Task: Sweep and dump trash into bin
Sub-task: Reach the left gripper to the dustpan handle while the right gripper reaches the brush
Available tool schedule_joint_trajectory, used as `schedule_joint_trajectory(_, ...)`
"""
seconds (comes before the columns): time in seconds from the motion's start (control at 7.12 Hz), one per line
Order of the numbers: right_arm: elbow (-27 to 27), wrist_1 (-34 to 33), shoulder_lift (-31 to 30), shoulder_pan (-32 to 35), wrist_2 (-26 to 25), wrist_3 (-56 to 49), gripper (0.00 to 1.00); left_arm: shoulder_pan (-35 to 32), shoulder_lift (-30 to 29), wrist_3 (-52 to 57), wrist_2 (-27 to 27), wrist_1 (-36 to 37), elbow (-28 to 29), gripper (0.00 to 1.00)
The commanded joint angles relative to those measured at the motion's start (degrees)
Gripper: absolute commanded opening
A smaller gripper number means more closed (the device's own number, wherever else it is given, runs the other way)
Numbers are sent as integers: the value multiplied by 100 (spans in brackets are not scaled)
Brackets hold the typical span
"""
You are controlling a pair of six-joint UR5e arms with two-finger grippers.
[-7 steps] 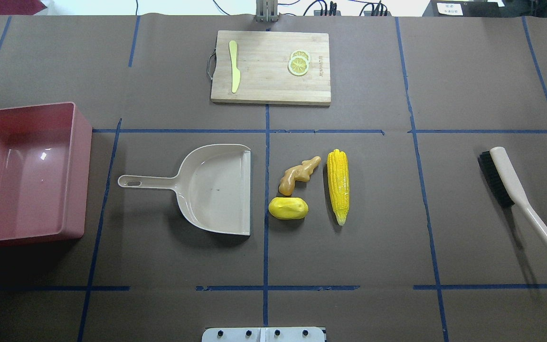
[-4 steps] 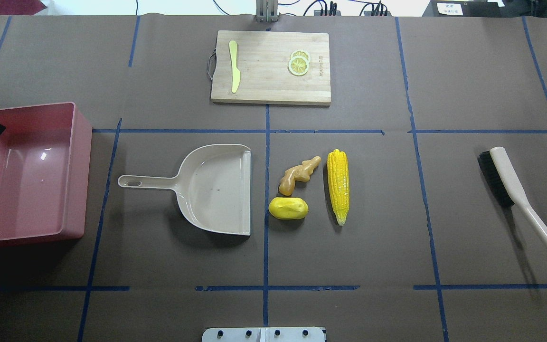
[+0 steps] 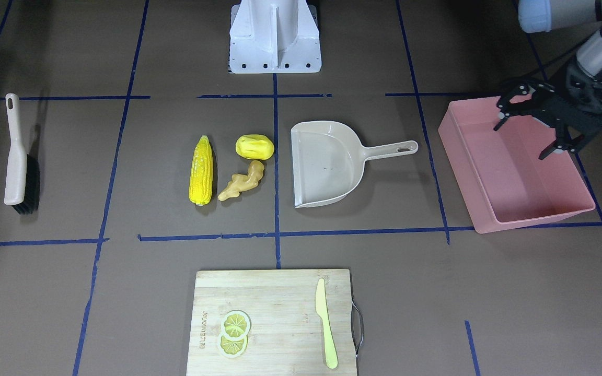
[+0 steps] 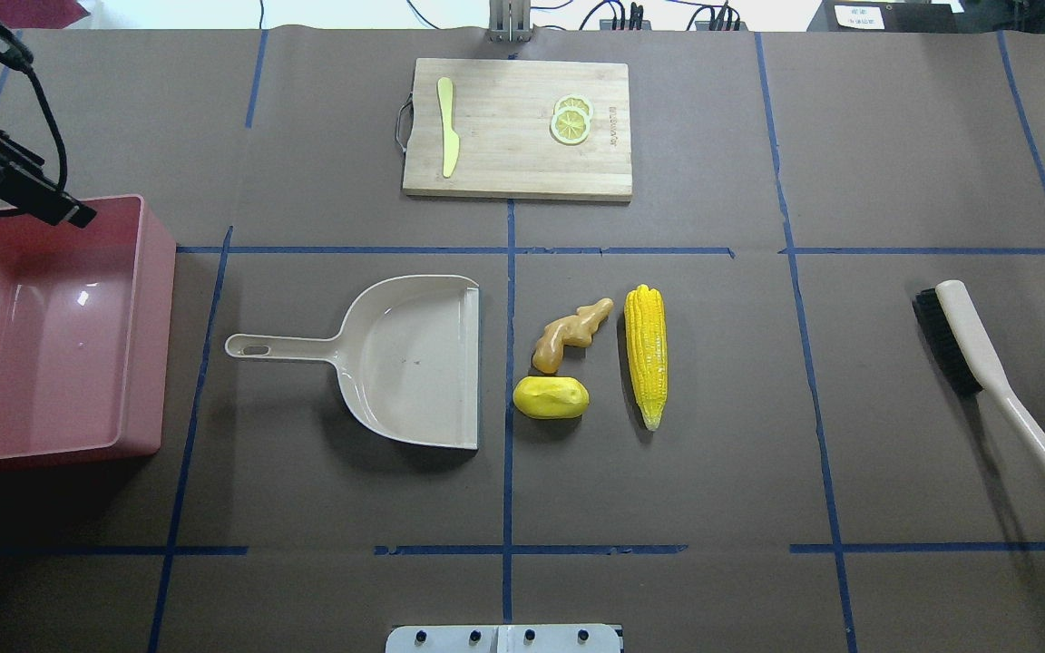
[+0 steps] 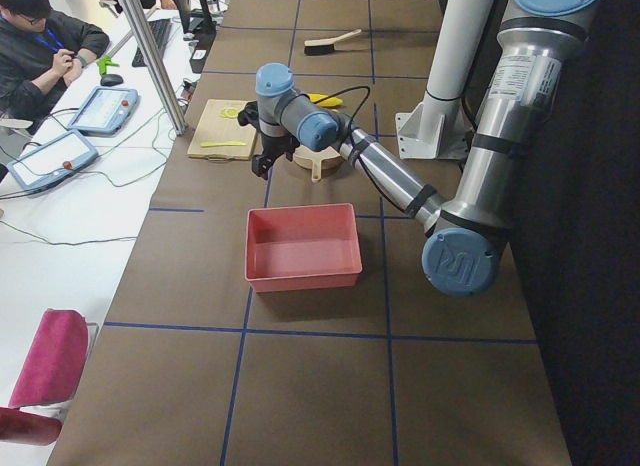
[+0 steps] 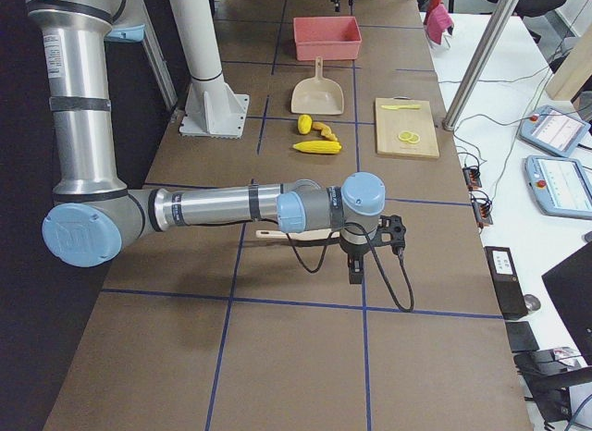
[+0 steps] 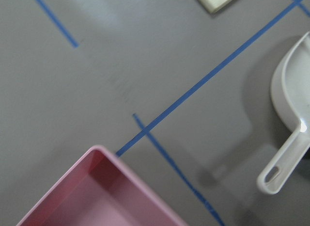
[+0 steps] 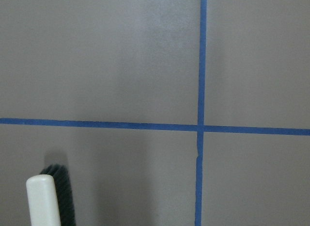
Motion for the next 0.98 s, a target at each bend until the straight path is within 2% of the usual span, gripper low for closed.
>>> schedule_joint_trajectory(0.0, 222, 9, -36, -260, 4, 36, 100, 438, -361, -15, 387, 34, -99, 100)
schedule_joint_trajectory(0.14, 310, 9, -36, -557, -5, 437, 99, 683, -519, -7, 625, 200, -178, 100)
schedule_joint_trajectory(0.42, 801, 17, -1, -1129, -40, 1552, 99, 1316, -713, 11, 689, 298, -161, 100)
schedule_joint_trajectory(0.56, 994, 17, -1, -1454, -240, 2166, 99, 1510, -784, 333, 750, 272, -161, 100)
schedule_joint_trajectory(0.7, 1188, 17, -18, -1640, -286, 2503, 99, 1538, -923, 1093, 742, 263, -170, 100)
schedule_joint_trajectory(0.84, 1381, 17, -184, -1755, -286, 2646, 99, 1573, -925, 1335, 742, 228, -153, 100)
